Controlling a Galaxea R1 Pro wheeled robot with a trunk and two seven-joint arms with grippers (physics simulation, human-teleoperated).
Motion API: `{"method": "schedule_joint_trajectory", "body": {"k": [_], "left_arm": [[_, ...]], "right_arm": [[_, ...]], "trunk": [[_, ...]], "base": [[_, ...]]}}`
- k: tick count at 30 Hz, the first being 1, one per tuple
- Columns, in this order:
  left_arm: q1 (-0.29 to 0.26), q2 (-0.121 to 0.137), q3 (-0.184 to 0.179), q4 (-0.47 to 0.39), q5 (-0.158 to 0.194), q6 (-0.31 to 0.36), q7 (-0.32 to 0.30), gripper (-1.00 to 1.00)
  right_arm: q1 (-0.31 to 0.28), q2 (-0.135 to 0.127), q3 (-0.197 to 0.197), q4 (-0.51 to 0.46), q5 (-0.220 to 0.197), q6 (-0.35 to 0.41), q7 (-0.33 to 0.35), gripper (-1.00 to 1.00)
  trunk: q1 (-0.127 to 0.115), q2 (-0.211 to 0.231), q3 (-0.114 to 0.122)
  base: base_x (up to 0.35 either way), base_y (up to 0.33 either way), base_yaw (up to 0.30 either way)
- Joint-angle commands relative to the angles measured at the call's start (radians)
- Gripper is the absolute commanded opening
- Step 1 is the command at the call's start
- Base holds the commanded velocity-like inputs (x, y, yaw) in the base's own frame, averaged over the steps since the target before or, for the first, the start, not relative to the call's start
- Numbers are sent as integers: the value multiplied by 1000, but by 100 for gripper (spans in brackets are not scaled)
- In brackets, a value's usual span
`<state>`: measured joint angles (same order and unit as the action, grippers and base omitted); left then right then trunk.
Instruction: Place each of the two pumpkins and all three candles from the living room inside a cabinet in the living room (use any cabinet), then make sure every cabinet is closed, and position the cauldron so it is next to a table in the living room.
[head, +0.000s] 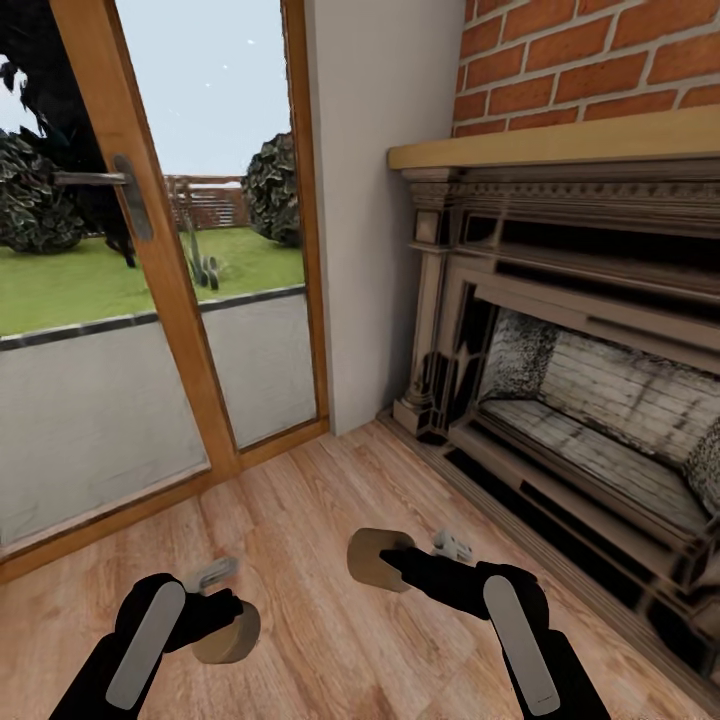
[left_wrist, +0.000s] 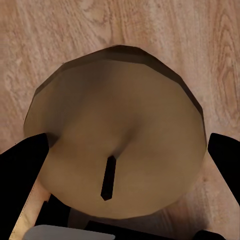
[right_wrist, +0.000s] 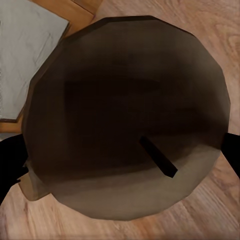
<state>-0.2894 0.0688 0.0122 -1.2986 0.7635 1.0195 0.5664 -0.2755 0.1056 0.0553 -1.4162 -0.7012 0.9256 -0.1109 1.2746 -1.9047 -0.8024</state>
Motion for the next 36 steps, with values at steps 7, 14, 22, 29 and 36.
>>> {"method": "schedule_joint_trajectory", "body": {"k": [7,14,22,29,36], "left_arm": [[-1,0,0,-1,11,2,9,-100],[-1,0,0,-1,11,2,9,-100],[-1,0,0,-1,11,2,9,-100],[-1,0,0,-1,11,2,9,-100],[-1,0,0,-1,11,2,9,-100]], "right_arm": [[-1,0,0,-2,-12,3,-10,-100],[-1,0,-1,-9,-12,4,-8,-100],[-1,0,-3,-10,-25,8,-1,-100],[-1,-1,-3,-10,-97,19,3,-100],[-1,-1,-5,-10,-102,19,4,-100]], "trunk": [[0,0,-1],[0,0,-1],[0,0,-1],[0,0,-1],[0,0,-1]], "base": [[-5,167,0],[6,21,-143],[0,1,-268],[0,0,-100],[0,0,-258]]}}
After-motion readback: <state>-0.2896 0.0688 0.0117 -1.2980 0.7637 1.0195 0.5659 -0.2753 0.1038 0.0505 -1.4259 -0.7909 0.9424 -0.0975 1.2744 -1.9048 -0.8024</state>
